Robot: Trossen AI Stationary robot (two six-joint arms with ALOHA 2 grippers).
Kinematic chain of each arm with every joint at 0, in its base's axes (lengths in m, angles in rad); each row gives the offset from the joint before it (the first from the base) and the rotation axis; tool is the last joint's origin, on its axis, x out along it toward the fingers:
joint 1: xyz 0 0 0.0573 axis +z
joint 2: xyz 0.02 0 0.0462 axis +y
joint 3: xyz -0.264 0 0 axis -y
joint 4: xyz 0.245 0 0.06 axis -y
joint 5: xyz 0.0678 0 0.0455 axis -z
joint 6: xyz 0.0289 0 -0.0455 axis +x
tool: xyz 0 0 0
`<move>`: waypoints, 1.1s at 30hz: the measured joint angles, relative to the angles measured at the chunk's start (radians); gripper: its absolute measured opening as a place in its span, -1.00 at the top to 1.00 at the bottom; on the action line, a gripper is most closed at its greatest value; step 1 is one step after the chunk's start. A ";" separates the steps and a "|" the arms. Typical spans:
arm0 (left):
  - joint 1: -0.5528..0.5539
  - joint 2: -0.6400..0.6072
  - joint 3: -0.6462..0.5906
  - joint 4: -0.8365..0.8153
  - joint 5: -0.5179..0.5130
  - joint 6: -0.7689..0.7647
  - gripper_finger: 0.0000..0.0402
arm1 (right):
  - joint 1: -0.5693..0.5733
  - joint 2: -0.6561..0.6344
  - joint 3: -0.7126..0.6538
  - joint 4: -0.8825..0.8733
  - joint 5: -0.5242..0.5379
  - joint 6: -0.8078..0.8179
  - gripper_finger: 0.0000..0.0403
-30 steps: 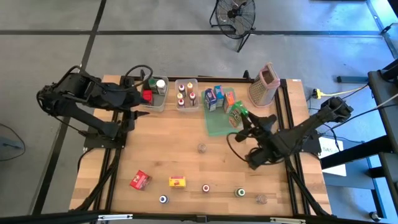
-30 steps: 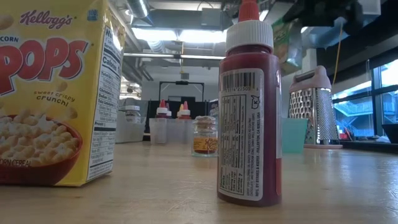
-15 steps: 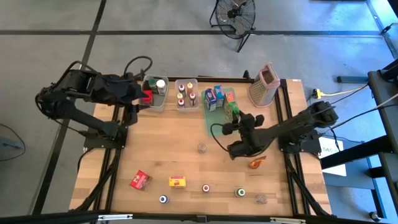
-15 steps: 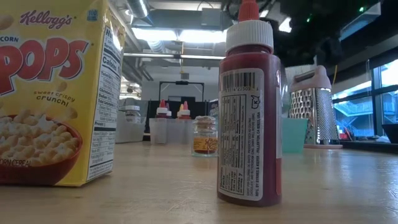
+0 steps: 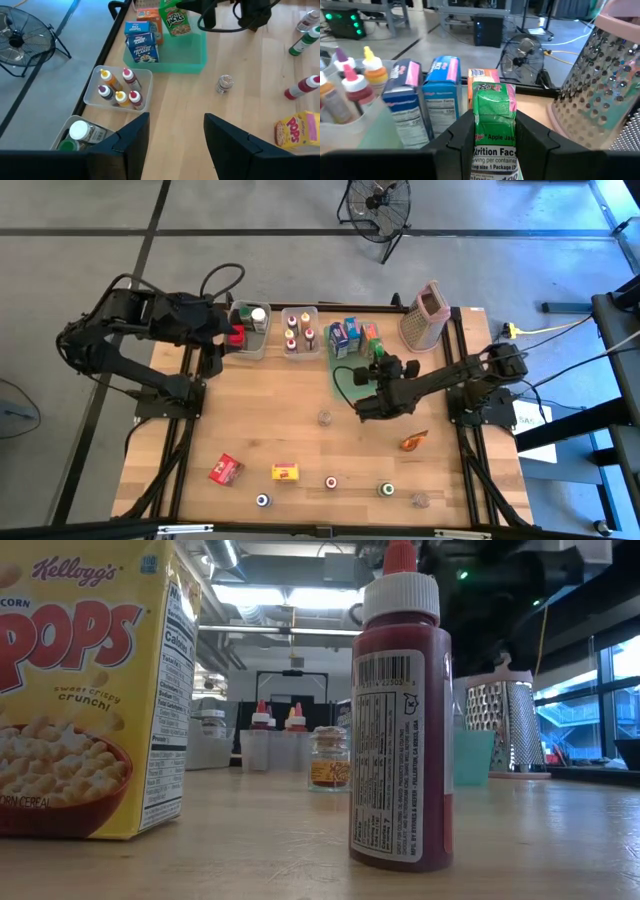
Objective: Pick & Place Kitchen Items
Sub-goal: Put the green cereal box into the blue bin
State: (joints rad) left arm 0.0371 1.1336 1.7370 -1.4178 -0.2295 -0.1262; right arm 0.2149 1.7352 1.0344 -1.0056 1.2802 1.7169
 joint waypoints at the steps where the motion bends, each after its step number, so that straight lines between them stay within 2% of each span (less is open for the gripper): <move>1: 0.001 0.000 0.000 0.000 0.000 0.000 0.09 | -0.008 0.005 0.000 0.002 0.000 0.000 0.42; 6: 0.000 0.000 0.000 0.000 0.000 0.016 0.09 | -0.038 0.017 0.000 0.037 -0.002 -0.008 0.42; 11: 0.000 0.000 0.000 0.000 0.000 0.024 0.09 | -0.046 0.017 0.000 0.113 -0.004 -0.127 0.42; 17: 0.000 0.000 0.000 0.000 0.014 0.043 0.09 | -0.066 0.017 0.000 0.163 -0.060 -0.217 0.42; 26: 0.000 0.001 0.000 0.000 0.048 0.009 0.09 | -0.066 0.017 0.000 0.170 -0.045 -0.225 0.42; 33: 0.000 0.001 0.000 0.000 0.075 0.008 0.09 | -0.066 0.017 0.000 0.173 -0.045 -0.225 0.25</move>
State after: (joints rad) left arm 0.0376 1.1347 1.7370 -1.4181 -0.1547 -0.1181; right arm 0.1486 1.7519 1.0344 -0.8330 1.2354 1.4915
